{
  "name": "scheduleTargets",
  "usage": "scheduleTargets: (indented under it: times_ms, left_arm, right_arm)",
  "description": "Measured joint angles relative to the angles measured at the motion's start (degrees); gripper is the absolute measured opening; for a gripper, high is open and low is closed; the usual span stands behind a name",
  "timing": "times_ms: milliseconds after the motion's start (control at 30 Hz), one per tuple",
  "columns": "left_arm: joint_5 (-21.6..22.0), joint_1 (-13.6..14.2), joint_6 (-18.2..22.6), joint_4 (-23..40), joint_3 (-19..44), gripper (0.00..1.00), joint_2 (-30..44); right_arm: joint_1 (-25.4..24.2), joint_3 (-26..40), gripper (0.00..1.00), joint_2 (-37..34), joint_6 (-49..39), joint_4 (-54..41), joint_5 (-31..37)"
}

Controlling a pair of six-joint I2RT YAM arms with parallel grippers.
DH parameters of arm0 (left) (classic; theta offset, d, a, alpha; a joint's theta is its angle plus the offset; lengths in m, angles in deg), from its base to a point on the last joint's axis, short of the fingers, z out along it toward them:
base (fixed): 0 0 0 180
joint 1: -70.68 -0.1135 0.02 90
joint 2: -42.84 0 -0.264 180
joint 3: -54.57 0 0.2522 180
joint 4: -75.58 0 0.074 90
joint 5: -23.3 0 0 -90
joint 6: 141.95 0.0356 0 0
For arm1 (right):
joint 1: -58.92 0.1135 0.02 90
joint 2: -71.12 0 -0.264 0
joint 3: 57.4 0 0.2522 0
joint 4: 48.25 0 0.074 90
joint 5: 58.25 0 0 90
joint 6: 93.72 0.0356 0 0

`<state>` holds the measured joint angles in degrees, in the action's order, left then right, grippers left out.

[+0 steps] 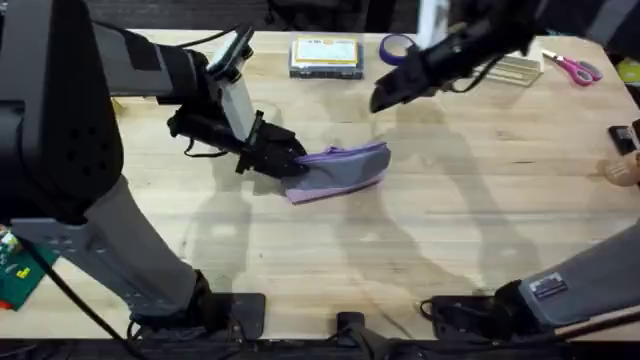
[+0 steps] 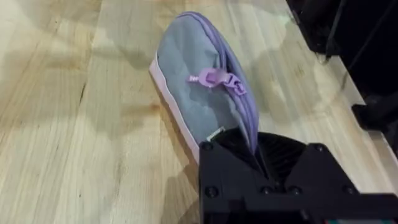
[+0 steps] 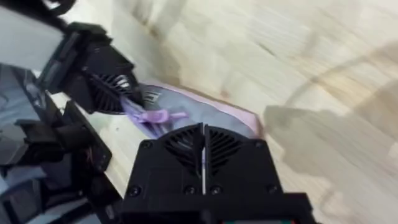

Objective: Unzip the bag, pick up the pens from the table one at a time and place them inside, then zip the bag closed.

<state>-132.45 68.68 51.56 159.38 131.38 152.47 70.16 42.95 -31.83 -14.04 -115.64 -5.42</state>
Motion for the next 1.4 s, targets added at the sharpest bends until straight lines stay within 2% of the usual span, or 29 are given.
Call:
scheduleTargets:
  times_ms: [133,300,467,667,700,833,900,1067,1200,1400]
  left_arm:
    - [0.04,0.00,0.00,0.00,0.00,0.042,-0.02]
    - [0.07,0.00,0.00,0.00,0.00,0.043,0.00]
    - [0.17,0.00,0.00,0.02,0.00,0.042,0.00]
    - [0.22,0.00,0.00,0.02,0.00,0.042,0.00]
    - [0.22,0.00,0.00,0.00,0.00,0.042,0.00]
    - [0.22,0.00,0.00,-0.02,0.00,0.042,0.00]
    - [0.22,0.00,0.00,-0.02,0.00,0.043,-0.02]
    - [0.24,0.00,0.00,-0.02,0.00,0.043,0.00]
    - [0.24,0.00,0.00,-0.02,0.00,0.043,-0.01]
    - [0.24,0.00,-0.01,-0.02,0.00,0.043,0.00]
  right_arm:
    - [-3.64,0.00,0.032,0.02,-0.64,-0.83,0.12]
    - [-5.71,0.00,0.032,0.07,-0.86,-1.64,-0.75]
    - [-5.26,0.00,0.033,1.89,-0.89,-1.69,-2.22]
    - [-2.29,0.00,0.046,8.18,-0.90,-1.60,-2.73]
    - [-1.58,0.00,0.139,9.06,-0.95,-1.58,-2.66]
    - [1.71,0.00,0.712,11.65,-1.30,-1.49,0.26]
    - [3.62,0.00,0.964,12.50,-1.69,-1.42,2.47]
    - [7.94,0.00,0.996,13.67,0.13,-0.27,8.97]
    - [10.75,0.00,0.998,13.75,5.54,1.08,14.48]
    - [13.54,0.00,0.998,13.75,13.96,3.46,17.91]
